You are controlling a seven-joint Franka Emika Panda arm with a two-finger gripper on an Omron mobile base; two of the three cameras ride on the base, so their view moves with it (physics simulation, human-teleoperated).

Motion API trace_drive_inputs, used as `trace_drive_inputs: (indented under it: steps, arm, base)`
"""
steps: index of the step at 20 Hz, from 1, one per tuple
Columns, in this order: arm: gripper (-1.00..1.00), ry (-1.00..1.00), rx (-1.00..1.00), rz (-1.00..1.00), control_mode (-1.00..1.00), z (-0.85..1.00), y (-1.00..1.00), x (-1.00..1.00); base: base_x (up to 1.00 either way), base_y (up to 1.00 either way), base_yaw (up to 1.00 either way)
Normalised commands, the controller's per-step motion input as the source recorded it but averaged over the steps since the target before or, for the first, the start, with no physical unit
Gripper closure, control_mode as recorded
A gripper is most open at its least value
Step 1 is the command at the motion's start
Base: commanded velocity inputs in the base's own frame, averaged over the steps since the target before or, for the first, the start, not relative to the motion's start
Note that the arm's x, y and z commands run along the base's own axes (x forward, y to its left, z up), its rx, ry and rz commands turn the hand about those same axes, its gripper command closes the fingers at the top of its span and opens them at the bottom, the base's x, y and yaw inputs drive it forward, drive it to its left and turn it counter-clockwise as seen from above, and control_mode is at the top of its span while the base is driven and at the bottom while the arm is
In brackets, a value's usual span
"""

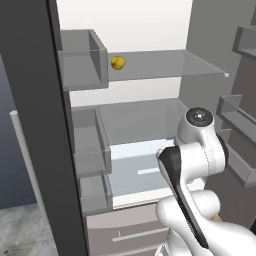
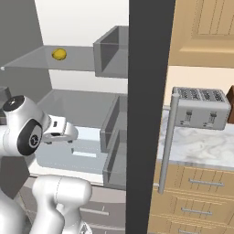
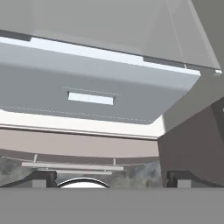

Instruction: Gather the lemon and mushroom from the fridge and place them on a tray on the dining counter. Then gather the steak and fish from the fridge and place them on the other tray.

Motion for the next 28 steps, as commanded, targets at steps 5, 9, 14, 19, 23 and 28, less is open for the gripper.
trace_drive_inputs:
  steps: [5, 9, 14, 19, 23, 28]
  arm:
    - [-1.0, -0.27, 0.09, 0.21, -1.0, 0.78, 0.02, -0.11]
    - [-1.0, -0.26, 0.11, 0.26, -1.0, 0.95, 0.12, -0.06]
    - [-1.0, -0.16, 0.02, 0.07, -1.0, 0.99, 0.38, -0.01]
    - [-1.0, -0.06, -0.03, -0.03, -1.0, 1.0, 0.53, 0.0]
    - [-1.0, 0.0, -0.02, -0.02, -1.0, 0.83, 0.34, 0.1]
    - [-1.0, 0.0, 0.0, 0.0, -1.0, 0.41, 0.32, 0.3]
  base:
    - [0.0, 0.0, 0.0]
    - [0.0, 0.0, 0.0]
    - [0.0, 0.0, 0.0]
    - [0.0, 0.0, 0.0]
    - [0.0, 0.0, 0.0]
    - [0.0, 0.0, 0.0]
